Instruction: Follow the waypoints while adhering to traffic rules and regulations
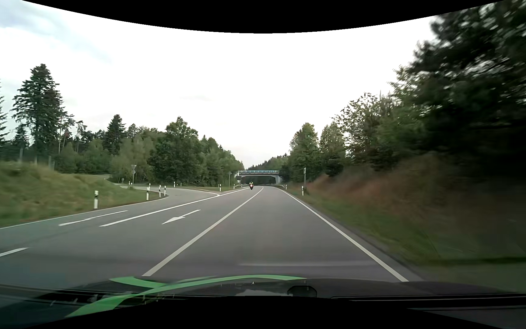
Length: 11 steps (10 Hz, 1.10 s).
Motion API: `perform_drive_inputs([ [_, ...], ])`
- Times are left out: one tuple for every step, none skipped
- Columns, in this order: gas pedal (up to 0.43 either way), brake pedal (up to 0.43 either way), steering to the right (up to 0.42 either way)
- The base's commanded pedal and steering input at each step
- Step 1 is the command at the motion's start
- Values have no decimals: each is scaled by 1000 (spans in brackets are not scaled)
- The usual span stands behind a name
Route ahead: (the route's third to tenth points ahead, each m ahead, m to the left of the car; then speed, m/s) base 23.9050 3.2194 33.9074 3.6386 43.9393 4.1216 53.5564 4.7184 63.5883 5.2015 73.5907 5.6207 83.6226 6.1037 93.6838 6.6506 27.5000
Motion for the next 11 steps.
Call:
perform_drive_inputs([
  [319,0,-8],
  [331,0,-8],
  [331,0,-8],
  [339,0,-9],
  [339,0,-9],
  [339,0,-8],
  [339,0,-9],
  [311,0,-8],
  [287,0,-8],
  [287,0,-7],
  [299,0,-7],
])
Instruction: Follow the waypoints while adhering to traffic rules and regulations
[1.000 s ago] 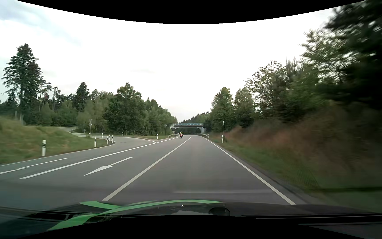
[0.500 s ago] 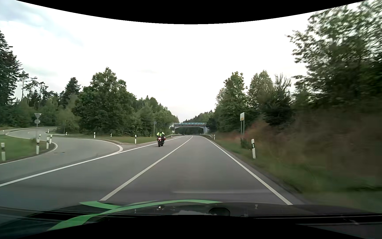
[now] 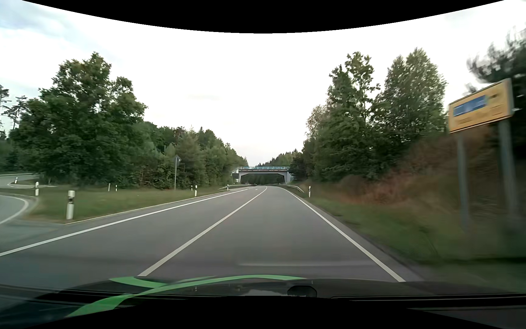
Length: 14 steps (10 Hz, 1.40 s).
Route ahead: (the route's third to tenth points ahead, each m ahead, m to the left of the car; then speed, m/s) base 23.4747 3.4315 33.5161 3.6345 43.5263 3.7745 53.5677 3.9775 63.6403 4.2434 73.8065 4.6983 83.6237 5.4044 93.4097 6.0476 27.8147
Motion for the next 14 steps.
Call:
perform_drive_inputs([
  [311,0,-7],
  [331,0,-7],
  [358,0,-6],
  [358,0,-5],
  [370,0,-5],
  [370,0,-5],
  [370,0,-5],
  [358,0,-5],
  [311,0,-5],
  [299,0,-5],
  [299,0,-4],
  [311,0,-4],
  [331,0,-4],
  [358,0,-4],
])
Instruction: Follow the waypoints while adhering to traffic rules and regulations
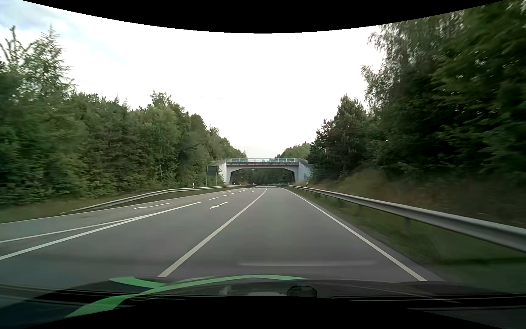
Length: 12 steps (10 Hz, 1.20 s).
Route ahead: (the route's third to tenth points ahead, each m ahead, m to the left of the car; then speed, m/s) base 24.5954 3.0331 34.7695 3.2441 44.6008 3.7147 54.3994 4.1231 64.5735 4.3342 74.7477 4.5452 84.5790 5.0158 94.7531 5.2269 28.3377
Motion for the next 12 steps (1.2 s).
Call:
perform_drive_inputs([
  [358,0,-4],
  [370,0,-4],
  [378,0,-4],
  [378,0,-4],
  [378,0,-4],
  [378,0,-5],
  [370,0,-6],
  [339,0,-6],
  [331,0,-7],
  [319,0,-6],
  [311,0,-6],
  [311,0,-6],
])
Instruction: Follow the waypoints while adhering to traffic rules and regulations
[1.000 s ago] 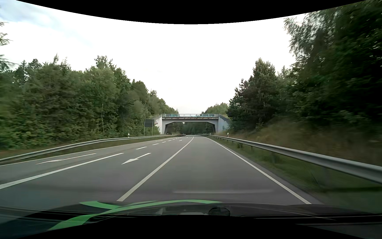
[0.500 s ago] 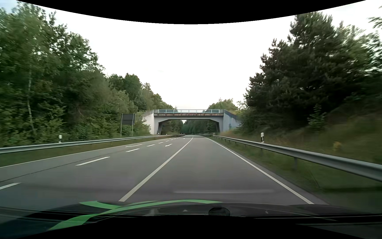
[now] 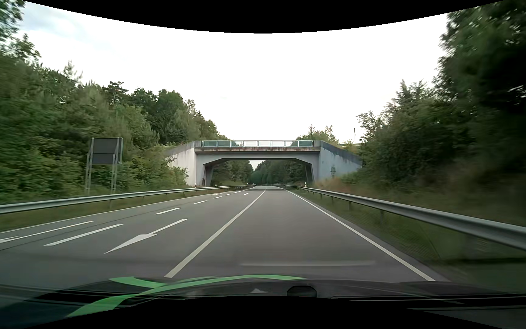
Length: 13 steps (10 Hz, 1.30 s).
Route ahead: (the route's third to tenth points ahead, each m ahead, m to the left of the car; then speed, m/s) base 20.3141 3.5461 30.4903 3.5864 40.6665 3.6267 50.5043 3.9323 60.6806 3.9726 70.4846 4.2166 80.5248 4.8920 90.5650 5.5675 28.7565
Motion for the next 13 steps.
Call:
perform_drive_inputs([
  [311,0,-6],
  [319,0,-6],
  [331,0,-6],
  [350,0,-6],
  [350,0,-6],
  [350,0,-6],
  [339,0,-6],
  [299,0,-6],
  [280,0,-6],
  [280,0,-6],
  [268,0,-6],
  [268,0,-6],
  [268,0,-6],
])
